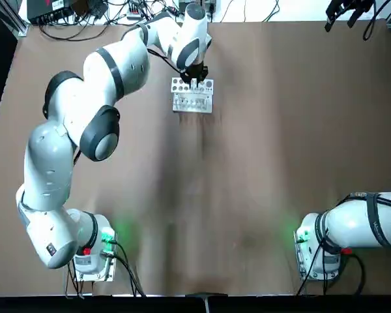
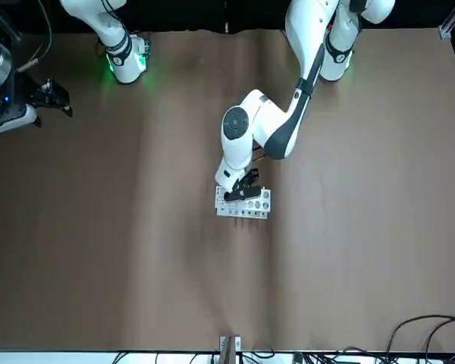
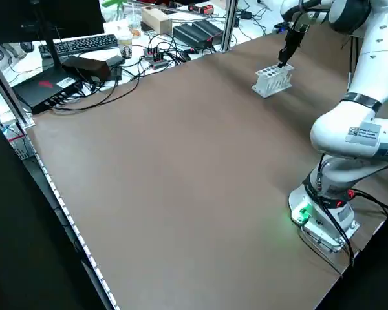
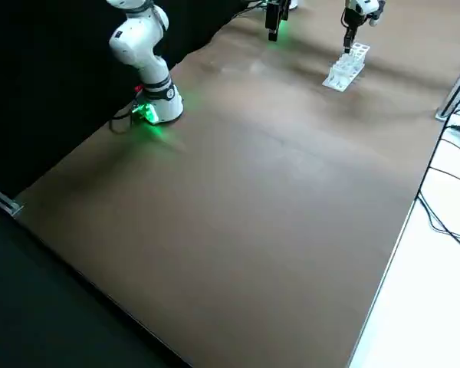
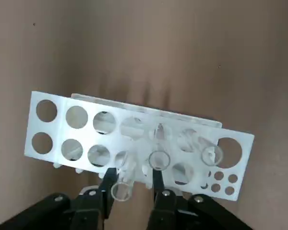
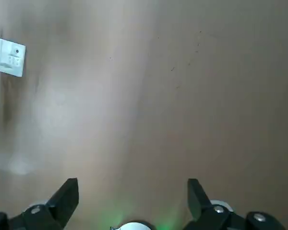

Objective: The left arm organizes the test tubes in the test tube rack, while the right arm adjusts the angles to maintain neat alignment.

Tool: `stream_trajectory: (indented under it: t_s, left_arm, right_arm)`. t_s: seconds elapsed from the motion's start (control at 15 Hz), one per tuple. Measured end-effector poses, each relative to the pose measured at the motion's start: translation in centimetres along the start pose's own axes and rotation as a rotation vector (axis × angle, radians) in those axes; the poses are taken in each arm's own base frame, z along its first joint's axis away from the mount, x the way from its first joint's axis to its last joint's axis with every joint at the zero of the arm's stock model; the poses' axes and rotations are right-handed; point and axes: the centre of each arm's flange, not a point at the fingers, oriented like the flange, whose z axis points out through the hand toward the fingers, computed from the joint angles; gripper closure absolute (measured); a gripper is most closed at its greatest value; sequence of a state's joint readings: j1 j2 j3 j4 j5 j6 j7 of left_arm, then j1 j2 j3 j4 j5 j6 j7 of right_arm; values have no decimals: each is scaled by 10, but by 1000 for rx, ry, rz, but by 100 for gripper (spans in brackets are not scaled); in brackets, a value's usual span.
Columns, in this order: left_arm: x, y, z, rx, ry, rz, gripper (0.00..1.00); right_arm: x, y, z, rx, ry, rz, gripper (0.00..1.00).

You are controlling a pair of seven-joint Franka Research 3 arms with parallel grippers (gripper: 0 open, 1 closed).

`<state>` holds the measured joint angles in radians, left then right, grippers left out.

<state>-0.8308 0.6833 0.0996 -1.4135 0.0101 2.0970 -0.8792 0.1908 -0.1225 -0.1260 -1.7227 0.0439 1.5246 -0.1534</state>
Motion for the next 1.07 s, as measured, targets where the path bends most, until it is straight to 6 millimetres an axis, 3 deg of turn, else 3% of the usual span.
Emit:
stream_trajectory:
  t_s: [1.07]
  left_arm:
    - [1,-1,0,1,0,-2,71]
  right_arm:
    - [0,0,0,0,0,0,0]
